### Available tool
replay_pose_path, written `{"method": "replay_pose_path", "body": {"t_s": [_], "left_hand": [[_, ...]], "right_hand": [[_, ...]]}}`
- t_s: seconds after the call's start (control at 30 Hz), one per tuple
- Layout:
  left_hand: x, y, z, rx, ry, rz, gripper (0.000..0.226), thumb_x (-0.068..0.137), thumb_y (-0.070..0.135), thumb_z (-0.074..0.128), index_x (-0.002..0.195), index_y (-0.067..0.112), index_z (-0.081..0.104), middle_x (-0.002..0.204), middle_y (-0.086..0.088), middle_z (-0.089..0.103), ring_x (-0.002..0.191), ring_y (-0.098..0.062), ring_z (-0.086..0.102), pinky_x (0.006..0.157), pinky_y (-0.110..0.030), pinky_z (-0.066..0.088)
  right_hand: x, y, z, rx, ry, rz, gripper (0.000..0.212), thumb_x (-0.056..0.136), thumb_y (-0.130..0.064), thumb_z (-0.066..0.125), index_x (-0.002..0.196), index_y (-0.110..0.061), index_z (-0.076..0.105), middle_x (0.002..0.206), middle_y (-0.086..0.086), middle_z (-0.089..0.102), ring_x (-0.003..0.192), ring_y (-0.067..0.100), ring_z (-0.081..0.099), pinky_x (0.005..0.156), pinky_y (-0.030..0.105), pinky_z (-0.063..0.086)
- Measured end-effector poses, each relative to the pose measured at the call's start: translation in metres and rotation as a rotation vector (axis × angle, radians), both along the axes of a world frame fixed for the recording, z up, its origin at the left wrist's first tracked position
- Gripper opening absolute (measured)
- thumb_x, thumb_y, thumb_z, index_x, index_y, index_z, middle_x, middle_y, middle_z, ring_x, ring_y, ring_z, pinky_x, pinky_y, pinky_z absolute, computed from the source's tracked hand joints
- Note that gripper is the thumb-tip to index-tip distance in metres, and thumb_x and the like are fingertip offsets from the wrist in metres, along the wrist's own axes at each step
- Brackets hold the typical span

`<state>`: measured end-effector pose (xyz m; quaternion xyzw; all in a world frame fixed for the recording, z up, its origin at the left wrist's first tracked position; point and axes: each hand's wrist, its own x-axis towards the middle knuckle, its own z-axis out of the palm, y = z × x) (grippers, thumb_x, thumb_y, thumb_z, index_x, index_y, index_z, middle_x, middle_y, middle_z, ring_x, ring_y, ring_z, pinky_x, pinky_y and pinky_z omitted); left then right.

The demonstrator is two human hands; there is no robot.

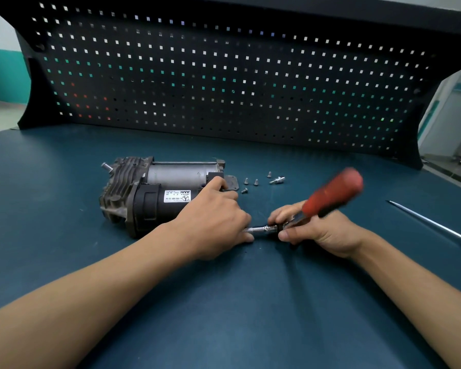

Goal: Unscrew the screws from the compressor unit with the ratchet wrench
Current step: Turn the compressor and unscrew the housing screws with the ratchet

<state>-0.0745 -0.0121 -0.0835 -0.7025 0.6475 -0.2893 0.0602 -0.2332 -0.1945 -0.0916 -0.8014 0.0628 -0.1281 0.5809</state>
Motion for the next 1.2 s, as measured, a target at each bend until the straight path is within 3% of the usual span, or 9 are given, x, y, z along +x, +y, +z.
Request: {"method": "replay_pose_path", "body": {"t_s": [0.17, 0.23, 0.33, 0.4, 0.5, 0.77, 0.93, 1.1, 1.2], "left_hand": [[0.000, 0.000, 0.001, -0.002, -0.007, -0.004, 0.046, 0.097, 0.062, 0.036, 0.085, 0.026, 0.062, 0.077, 0.004, 0.067, 0.088, -0.018, 0.055, 0.092, -0.039, 0.026], [0.000, 0.000, 0.001, 0.000, -0.005, 0.002, 0.046, 0.097, 0.062, 0.037, 0.087, 0.026, 0.063, 0.078, 0.004, 0.068, 0.089, -0.019, 0.056, 0.093, -0.039, 0.028], [-0.001, 0.000, 0.000, 0.005, -0.003, 0.019, 0.046, 0.097, 0.062, 0.038, 0.087, 0.025, 0.064, 0.079, 0.004, 0.068, 0.090, -0.018, 0.056, 0.094, -0.039, 0.029], [-0.002, -0.001, 0.001, 0.004, 0.006, 0.029, 0.046, 0.096, 0.061, 0.040, 0.086, 0.024, 0.065, 0.079, 0.004, 0.068, 0.089, -0.018, 0.056, 0.094, -0.038, 0.029], [-0.003, -0.002, 0.003, 0.008, 0.023, 0.047, 0.045, 0.095, 0.061, 0.042, 0.086, 0.024, 0.066, 0.080, 0.003, 0.068, 0.090, -0.018, 0.057, 0.095, -0.037, 0.029], [-0.003, -0.002, 0.003, 0.007, 0.038, 0.059, 0.043, 0.095, 0.062, 0.043, 0.087, 0.025, 0.065, 0.081, 0.003, 0.068, 0.091, -0.019, 0.059, 0.097, -0.038, 0.030], [-0.005, -0.002, 0.005, -0.007, 0.073, 0.044, 0.038, 0.093, 0.062, 0.045, 0.078, 0.028, 0.051, 0.080, 0.002, 0.067, 0.092, -0.020, 0.060, 0.098, -0.040, 0.030], [-0.006, -0.001, 0.006, -0.021, 0.082, 0.024, 0.037, 0.093, 0.062, 0.047, 0.077, 0.028, 0.042, 0.080, 0.003, 0.066, 0.091, -0.020, 0.061, 0.098, -0.041, 0.031], [-0.004, 0.000, 0.005, -0.025, 0.069, 0.017, 0.038, 0.093, 0.062, 0.048, 0.077, 0.028, 0.042, 0.080, 0.004, 0.067, 0.091, -0.020, 0.061, 0.097, -0.039, 0.029]], "right_hand": [[0.002, -0.003, -0.002, -0.079, 0.005, 0.013, 0.038, 0.068, 0.015, 0.080, 0.073, -0.022, 0.080, 0.102, -0.001, 0.077, 0.091, 0.013, 0.070, 0.083, 0.027, 0.054], [0.001, 0.000, -0.002, -0.042, -0.006, 0.010, 0.028, 0.067, 0.004, 0.085, 0.077, -0.021, 0.080, 0.105, 0.003, 0.076, 0.089, 0.018, 0.068, 0.076, 0.035, 0.055], [0.001, 0.003, -0.001, -0.022, 0.013, -0.038, 0.021, 0.067, -0.012, 0.085, 0.086, -0.016, 0.080, 0.103, 0.001, 0.077, 0.080, 0.014, 0.067, 0.058, 0.027, 0.054], [0.003, 0.002, 0.000, -0.019, 0.037, -0.056, 0.025, 0.068, -0.019, 0.082, 0.092, -0.011, 0.079, 0.096, 0.001, 0.077, 0.077, 0.010, 0.066, 0.056, 0.022, 0.052], [0.004, 0.003, 0.000, -0.009, 0.046, -0.064, 0.026, 0.070, -0.029, 0.083, 0.093, -0.018, 0.080, 0.099, 0.014, 0.074, 0.080, 0.008, 0.066, 0.054, 0.022, 0.051], [0.006, 0.008, 0.001, 0.011, 0.028, -0.107, 0.021, 0.075, -0.034, 0.077, 0.089, -0.019, 0.078, 0.101, 0.004, 0.077, 0.076, 0.005, 0.065, 0.047, 0.020, 0.048], [0.013, 0.011, 0.002, 0.052, 0.057, -0.161, 0.033, 0.082, -0.045, 0.065, 0.085, -0.013, 0.071, 0.087, 0.009, 0.076, 0.060, 0.019, 0.070, 0.040, 0.018, 0.038], [0.015, 0.003, -0.001, 0.048, 0.146, -0.208, 0.032, 0.097, -0.034, 0.059, 0.085, -0.005, 0.067, 0.066, 0.011, 0.066, 0.045, 0.022, 0.062, 0.038, 0.019, 0.037], [0.013, 0.003, 0.002, 0.075, 0.150, -0.170, 0.031, 0.088, -0.036, 0.067, 0.086, -0.005, 0.066, 0.068, 0.014, 0.067, 0.047, 0.023, 0.064, 0.039, 0.019, 0.040]]}}
